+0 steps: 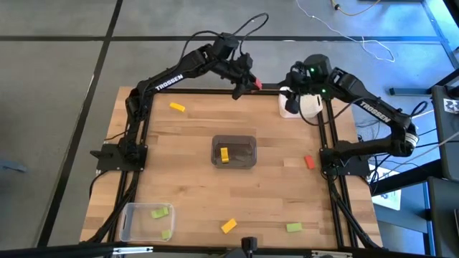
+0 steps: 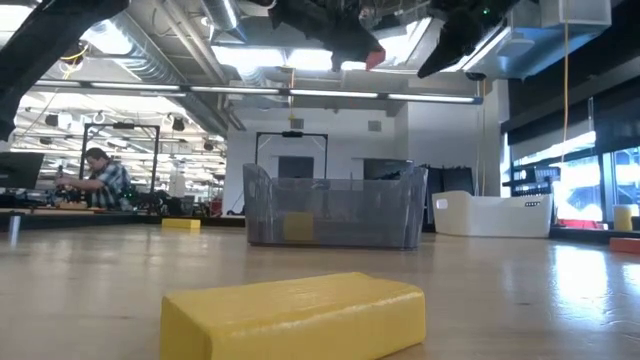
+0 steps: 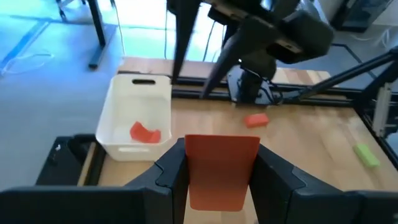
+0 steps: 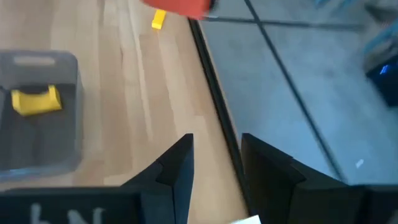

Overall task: Sort & place blocks by color
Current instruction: Put the top orange block into the white bin

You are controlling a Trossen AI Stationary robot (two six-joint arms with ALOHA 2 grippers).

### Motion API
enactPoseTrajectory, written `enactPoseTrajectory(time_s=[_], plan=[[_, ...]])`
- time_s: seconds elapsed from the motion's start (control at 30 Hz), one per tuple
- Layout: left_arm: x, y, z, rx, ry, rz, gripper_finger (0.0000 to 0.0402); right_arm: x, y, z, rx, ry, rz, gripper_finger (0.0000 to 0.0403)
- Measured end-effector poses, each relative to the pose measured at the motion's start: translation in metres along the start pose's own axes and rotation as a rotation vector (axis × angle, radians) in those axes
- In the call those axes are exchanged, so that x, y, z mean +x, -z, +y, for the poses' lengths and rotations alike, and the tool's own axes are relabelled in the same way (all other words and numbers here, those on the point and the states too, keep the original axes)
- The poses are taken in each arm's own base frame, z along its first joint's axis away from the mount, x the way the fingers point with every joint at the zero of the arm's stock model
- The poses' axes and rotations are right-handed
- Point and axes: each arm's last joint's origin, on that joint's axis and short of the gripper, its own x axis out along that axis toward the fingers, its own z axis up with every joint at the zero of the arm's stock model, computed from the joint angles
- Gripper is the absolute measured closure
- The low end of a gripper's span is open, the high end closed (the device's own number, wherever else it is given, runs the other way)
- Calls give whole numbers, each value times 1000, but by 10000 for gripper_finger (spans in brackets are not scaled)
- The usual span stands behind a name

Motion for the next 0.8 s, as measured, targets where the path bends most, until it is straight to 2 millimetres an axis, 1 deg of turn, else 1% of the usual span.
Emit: enactPoseTrajectory(time_s=[0.1,0.17,0.2,0.27,0.37,0.47,0.53,0.63,0.73,0.8], plan=[[4,2,3,-5,-13,-4,283,-9,-2,1,-58,6,-29,269],[8,0,5,3,-17,-28,283,-15,-2,2,-81,-19,-48,269],[11,-1,5,15,-7,-53,283,-16,-1,3,-84,-39,-58,269],[12,1,9,-17,35,-66,283,-19,-2,3,-86,-75,-91,269],[19,-1,11,-19,97,-111,283,-19,-3,4,-85,-106,-110,269],[19,4,14,-69,165,-96,283,-18,-3,5,-101,-110,-110,269],[20,6,17,-79,212,-94,283,-17,-4,6,-159,-104,-116,269],[17,10,23,-127,296,-89,283,-17,-7,8,-262,-103,-138,269],[13,10,27,-146,299,-86,283,-17,-10,11,-348,-102,-162,269],[11,12,29,-163,295,-80,283,-17,-12,13,-369,-103,-174,269]])
